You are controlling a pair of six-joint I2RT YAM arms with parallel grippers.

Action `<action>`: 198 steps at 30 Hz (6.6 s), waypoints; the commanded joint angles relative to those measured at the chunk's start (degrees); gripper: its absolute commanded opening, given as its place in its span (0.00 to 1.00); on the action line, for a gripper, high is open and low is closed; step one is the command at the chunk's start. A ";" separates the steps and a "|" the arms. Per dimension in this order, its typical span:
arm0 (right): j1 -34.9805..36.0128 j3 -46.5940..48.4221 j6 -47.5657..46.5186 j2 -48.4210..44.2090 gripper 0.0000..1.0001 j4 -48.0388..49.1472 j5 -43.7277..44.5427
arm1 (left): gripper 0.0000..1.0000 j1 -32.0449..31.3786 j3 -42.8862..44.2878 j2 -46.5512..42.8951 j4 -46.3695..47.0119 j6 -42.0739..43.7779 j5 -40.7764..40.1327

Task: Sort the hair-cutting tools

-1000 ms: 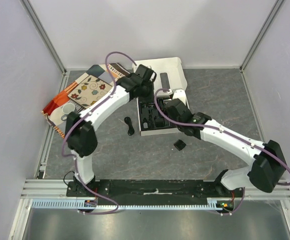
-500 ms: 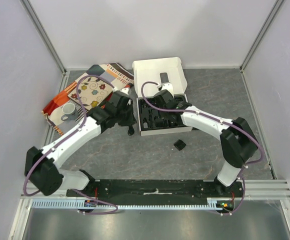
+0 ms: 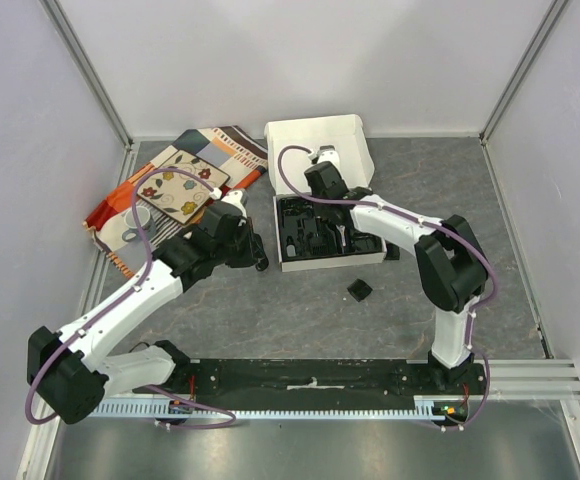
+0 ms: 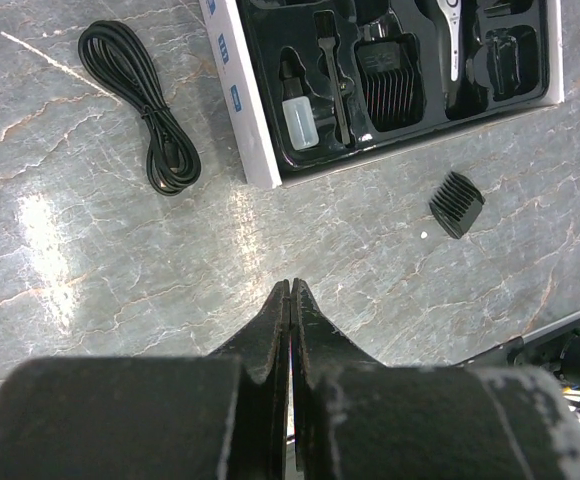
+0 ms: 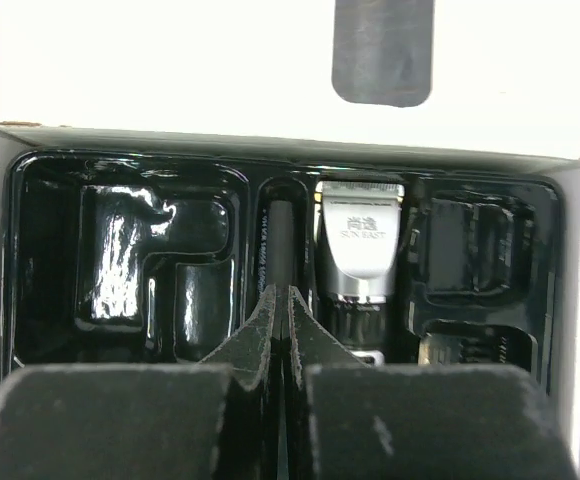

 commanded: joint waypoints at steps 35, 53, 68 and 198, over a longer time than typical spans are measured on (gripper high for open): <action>-0.01 -14.08 -0.08 -31.00 0.65 -11.78 10.63 | 0.06 0.08 0.01 -6.52 1.20 0.66 1.56; 0.07 -36.84 10.55 -44.97 0.68 -18.84 -6.32 | 0.08 0.08 -3.77 -12.77 -0.11 -0.31 5.07; 2.27 -38.34 2.37 -38.04 0.75 -14.45 -11.25 | 0.09 0.08 -5.26 -13.20 -0.20 -0.48 6.30; 16.97 -22.61 -27.67 -28.47 0.82 -15.59 -17.72 | 0.10 0.08 -7.64 -23.22 -6.53 -0.40 5.16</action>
